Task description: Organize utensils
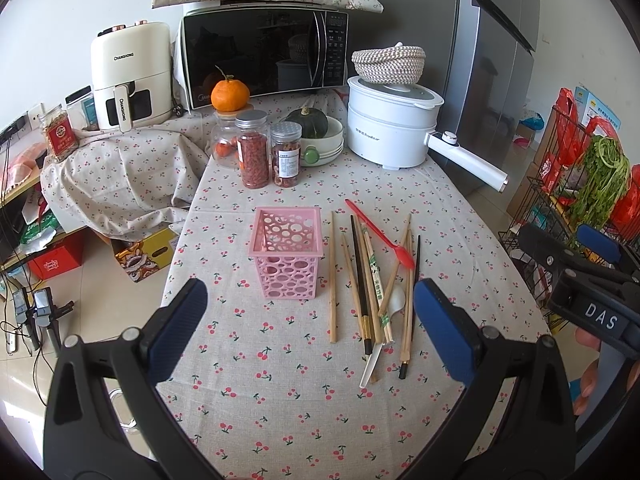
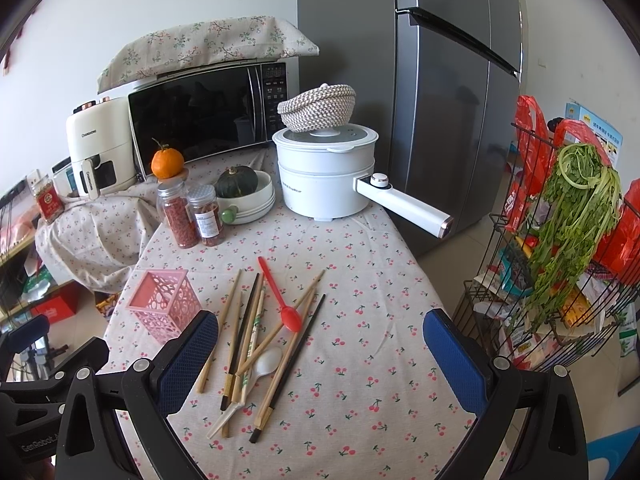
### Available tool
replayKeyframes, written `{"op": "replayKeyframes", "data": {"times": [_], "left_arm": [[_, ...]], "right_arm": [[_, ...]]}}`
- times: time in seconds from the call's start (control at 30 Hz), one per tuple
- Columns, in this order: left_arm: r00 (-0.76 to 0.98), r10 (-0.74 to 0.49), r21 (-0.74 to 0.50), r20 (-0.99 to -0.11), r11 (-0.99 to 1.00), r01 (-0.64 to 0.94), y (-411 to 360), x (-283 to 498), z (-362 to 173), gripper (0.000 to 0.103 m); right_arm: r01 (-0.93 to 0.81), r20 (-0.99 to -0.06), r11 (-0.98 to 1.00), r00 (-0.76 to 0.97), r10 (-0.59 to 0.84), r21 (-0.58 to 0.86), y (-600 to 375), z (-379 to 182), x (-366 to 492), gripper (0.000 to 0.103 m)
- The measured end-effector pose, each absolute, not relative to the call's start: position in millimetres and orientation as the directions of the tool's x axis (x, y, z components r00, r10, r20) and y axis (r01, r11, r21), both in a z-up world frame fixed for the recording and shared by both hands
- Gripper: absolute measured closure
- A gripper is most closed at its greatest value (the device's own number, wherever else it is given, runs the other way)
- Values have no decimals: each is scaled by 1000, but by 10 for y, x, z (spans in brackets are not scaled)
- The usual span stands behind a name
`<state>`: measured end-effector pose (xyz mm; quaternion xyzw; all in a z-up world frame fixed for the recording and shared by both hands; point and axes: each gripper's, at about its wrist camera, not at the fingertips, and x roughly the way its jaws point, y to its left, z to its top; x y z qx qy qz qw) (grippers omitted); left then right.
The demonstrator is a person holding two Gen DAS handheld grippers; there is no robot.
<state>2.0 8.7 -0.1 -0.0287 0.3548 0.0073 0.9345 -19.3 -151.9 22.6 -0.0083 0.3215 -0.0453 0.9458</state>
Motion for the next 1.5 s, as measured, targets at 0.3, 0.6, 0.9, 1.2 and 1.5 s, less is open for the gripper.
{"op": "replayKeyframes", "data": {"times": [0.3, 0.6, 0.9, 1.2, 1.5], "left_arm": [[747, 4, -38, -665, 999, -39, 97, 31, -27, 1], [717, -22, -49, -697, 999, -17, 131, 211, -83, 1], [623, -184, -169, -760, 982, 83, 44, 643, -24, 2], [409, -274, -239, -870, 962, 134, -315, 1313, -310, 47], [273, -107, -98, -956, 994, 48, -573, 2264, -767, 87]], "right_arm": [[90, -615, 995, 783, -98, -44, -1527, 208, -170, 0], [114, -647, 993, 757, -93, -9, -1680, 179, -22, 0], [123, -767, 986, 642, 9, 114, -1959, 173, 402, 0], [204, -854, 962, 518, 52, 183, -2300, -243, 775, 0], [213, -881, 964, 471, 42, 160, -2524, -500, 945, 0]]}}
